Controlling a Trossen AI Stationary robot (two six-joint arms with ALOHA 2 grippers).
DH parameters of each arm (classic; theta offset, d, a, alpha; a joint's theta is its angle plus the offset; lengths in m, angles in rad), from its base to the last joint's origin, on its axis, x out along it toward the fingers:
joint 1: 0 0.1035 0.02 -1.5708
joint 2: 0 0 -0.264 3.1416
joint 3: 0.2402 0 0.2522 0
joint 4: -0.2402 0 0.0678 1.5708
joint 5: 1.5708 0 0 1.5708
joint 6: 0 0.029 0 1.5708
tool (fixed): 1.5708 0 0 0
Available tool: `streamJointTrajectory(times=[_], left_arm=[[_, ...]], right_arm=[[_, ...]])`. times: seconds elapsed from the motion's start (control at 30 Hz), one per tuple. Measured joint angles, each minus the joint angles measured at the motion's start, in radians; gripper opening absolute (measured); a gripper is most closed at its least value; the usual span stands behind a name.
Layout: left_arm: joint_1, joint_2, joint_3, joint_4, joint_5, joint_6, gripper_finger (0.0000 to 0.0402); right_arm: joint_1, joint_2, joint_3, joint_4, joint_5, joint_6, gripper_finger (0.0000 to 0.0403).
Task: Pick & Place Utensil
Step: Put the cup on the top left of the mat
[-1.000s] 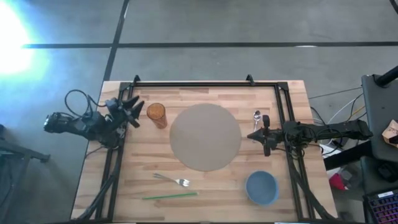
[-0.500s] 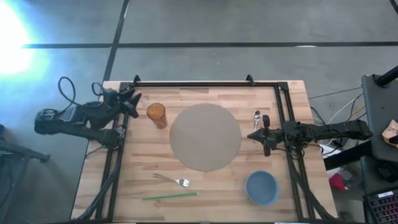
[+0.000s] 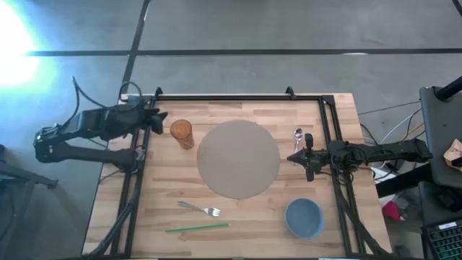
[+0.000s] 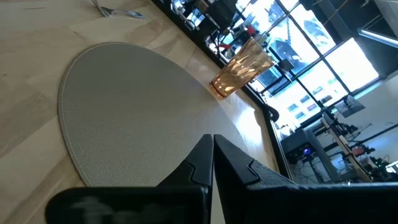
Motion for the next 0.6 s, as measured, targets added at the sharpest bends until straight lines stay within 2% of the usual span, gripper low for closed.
streamJointTrajectory(times=[0.23, 0.6], left_arm=[[0.097, 0.064, 0.028, -0.053, 0.145, 0.007, 0.0206], [0.191, 0.165, 0.028, -0.062, 0.185, 0.060, 0.0206]], right_arm=[[0.000, 0.000, 0.000, 0.000, 0.000, 0.000, 0.0008], [0.000, 0.000, 0.000, 0.000, 0.000, -0.001, 0.0008]])
